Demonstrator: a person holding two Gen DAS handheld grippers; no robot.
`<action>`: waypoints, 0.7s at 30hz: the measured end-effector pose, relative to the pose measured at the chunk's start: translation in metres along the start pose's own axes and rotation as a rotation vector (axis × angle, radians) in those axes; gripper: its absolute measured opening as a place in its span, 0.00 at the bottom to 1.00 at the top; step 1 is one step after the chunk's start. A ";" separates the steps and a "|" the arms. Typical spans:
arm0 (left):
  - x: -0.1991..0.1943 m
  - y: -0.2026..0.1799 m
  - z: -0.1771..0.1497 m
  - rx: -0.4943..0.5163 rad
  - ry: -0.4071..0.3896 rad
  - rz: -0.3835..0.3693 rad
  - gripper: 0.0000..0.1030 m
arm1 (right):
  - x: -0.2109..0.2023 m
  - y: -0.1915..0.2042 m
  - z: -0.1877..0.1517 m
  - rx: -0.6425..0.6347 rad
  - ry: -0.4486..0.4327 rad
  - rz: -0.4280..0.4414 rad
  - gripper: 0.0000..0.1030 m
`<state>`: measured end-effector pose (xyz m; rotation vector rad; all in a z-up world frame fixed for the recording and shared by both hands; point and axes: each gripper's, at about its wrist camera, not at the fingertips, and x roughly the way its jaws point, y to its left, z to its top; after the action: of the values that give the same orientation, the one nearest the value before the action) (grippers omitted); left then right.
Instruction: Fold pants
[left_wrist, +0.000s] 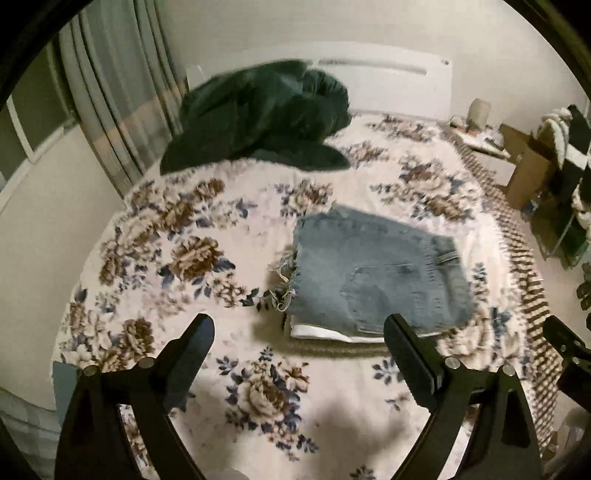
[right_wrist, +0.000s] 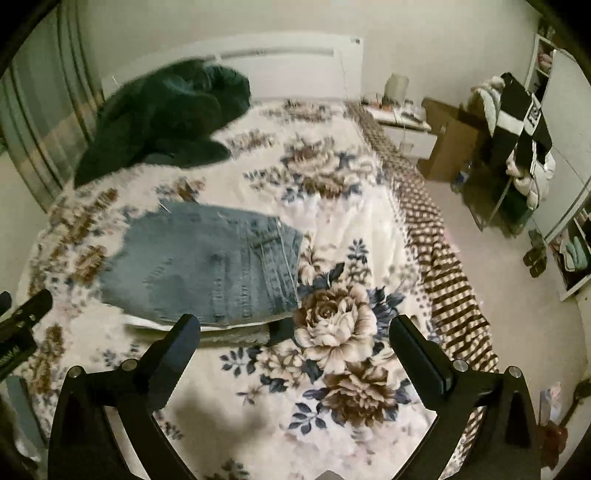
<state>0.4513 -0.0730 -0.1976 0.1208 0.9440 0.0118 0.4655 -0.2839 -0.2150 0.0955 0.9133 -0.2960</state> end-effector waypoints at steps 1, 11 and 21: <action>-0.018 -0.001 -0.001 0.000 -0.014 -0.003 0.91 | -0.022 -0.002 -0.003 -0.005 -0.020 0.005 1.00; -0.186 0.000 -0.035 -0.027 -0.131 -0.009 0.91 | -0.218 -0.028 -0.047 -0.034 -0.175 0.096 1.00; -0.276 0.010 -0.066 -0.065 -0.189 -0.037 0.91 | -0.355 -0.046 -0.091 -0.049 -0.274 0.112 1.00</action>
<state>0.2364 -0.0737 -0.0122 0.0428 0.7560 -0.0030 0.1784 -0.2341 0.0122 0.0586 0.6401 -0.1766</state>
